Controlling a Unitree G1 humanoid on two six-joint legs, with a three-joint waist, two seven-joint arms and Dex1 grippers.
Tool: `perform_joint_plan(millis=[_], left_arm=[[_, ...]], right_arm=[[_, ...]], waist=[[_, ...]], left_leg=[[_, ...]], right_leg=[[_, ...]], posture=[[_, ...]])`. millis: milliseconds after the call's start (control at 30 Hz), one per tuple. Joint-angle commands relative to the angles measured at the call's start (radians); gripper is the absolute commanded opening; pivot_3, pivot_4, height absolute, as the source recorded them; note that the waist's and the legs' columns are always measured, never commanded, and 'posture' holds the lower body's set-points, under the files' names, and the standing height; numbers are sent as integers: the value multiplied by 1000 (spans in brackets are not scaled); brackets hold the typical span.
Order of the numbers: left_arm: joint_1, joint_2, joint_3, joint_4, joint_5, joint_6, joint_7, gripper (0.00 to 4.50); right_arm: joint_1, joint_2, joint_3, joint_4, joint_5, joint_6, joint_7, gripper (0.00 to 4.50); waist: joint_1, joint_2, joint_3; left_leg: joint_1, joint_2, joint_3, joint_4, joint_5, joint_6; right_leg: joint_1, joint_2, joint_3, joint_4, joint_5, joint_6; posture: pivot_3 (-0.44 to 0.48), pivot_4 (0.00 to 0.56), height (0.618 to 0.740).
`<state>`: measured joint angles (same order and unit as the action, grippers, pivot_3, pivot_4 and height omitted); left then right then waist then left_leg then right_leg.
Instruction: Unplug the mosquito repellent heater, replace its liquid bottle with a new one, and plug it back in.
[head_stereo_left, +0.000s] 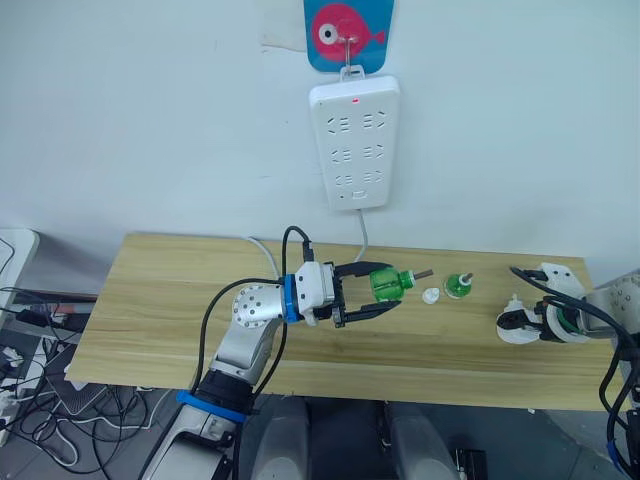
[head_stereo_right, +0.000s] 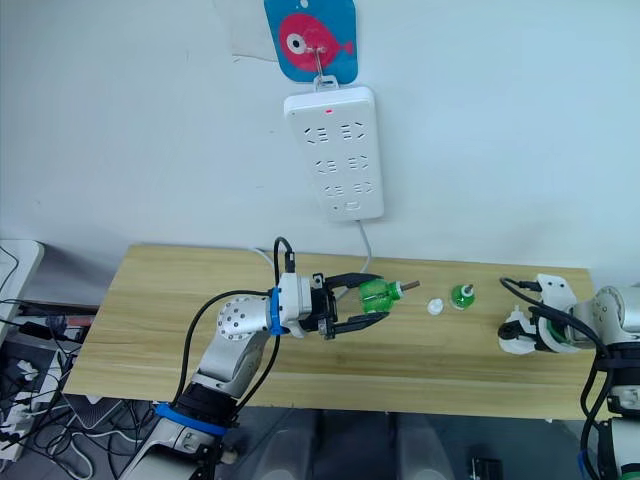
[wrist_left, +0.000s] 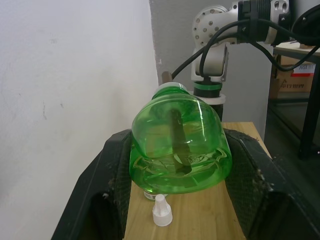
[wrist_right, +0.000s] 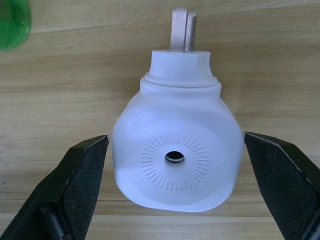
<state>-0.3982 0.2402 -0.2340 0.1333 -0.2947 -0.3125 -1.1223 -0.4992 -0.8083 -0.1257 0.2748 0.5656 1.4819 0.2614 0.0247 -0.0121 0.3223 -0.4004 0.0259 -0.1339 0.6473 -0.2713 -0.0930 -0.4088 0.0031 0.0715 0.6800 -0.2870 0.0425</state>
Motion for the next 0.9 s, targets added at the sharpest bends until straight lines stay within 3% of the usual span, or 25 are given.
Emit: perform_joint_plan(millis=[33,200,500,633,767,900], left_arm=[[9,-2,-10,-46,-7,-4,5,2256],[28,3,-15,-72,-10,4,6,2256],[34,13,-20,-87,-32,6,-22,2256],[53,68,-11,-108,-97,-38,-147,2256],[71,108,-8,-103,-146,-84,-245,2256],[65,114,3,-79,-173,-115,-301,2256]], right_arm=[[13,4,-38,-19,-29,0,12,4320],[38,6,-56,-37,-51,-4,35,2951],[112,-22,-180,-166,-1,59,124,2951],[248,-180,-334,-326,321,133,377,2951],[440,-287,-486,-383,689,133,490,2951],[502,-315,-533,-380,1070,104,392,2951]], waist=[[0,0,0],[0,-2,0],[1,-1,0],[2,3,2],[5,2,2],[-1,1,3]], left_leg=[[0,0,0,0,0,0],[0,0,0,0,0,0],[0,-1,0,0,0,0],[0,-1,0,-2,0,0],[0,0,0,-2,0,0],[0,-1,1,-1,0,0]], right_leg=[[0,0,0,0,0,0],[0,0,0,0,0,0],[0,-1,0,0,0,0],[-1,-1,0,0,0,0],[1,-1,-1,-2,0,0],[2,-1,1,-1,0,1]], posture=[[187,338,740],[187,334,740],[185,326,740],[171,328,740],[153,325,740],[136,326,740]])
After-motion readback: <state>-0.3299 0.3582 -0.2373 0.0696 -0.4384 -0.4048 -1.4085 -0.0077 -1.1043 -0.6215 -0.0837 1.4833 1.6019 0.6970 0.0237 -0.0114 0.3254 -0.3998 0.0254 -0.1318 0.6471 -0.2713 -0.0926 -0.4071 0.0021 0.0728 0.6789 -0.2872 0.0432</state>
